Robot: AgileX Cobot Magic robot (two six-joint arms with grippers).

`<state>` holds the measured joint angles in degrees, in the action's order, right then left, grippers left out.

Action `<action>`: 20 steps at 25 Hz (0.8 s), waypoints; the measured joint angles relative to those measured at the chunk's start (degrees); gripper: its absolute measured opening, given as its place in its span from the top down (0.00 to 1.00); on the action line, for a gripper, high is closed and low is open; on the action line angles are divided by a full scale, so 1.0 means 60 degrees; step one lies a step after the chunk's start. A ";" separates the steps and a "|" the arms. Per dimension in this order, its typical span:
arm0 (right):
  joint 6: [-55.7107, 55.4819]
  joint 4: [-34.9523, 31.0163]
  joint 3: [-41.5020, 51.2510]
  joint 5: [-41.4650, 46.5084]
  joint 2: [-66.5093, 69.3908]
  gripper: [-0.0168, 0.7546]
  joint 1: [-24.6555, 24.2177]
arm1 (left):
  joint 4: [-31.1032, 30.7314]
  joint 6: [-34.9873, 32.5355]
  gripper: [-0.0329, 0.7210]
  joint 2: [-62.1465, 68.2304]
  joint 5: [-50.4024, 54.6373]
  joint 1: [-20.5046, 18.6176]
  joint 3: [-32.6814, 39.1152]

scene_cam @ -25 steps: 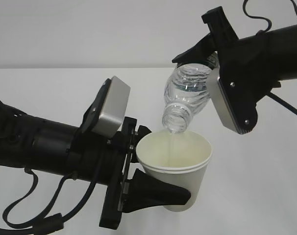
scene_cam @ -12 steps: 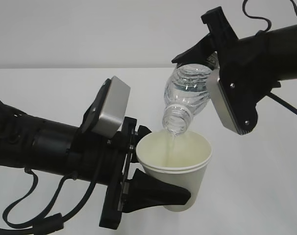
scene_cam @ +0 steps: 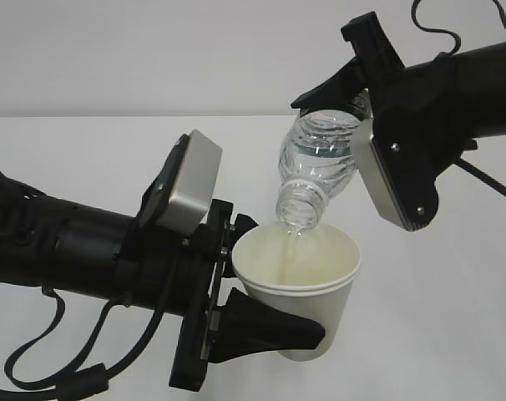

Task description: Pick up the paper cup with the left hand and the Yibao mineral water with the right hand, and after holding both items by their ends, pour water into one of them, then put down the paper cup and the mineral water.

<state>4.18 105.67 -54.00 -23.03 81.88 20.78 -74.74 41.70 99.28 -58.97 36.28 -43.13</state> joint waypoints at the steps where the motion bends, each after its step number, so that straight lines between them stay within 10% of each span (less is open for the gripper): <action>1: 0.0000 0.0000 0.0000 0.0000 0.0000 0.43 0.0000 | 0.0000 0.0000 0.39 0.0000 0.0000 0.0000 0.0000; 20: 0.0004 0.0000 0.0000 0.0000 0.0000 0.43 0.0000 | 0.0000 0.0000 0.39 0.0000 0.0000 0.0000 0.0000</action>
<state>4.20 105.67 -54.00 -23.03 81.88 20.78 -74.74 41.70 99.28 -58.97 36.28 -43.13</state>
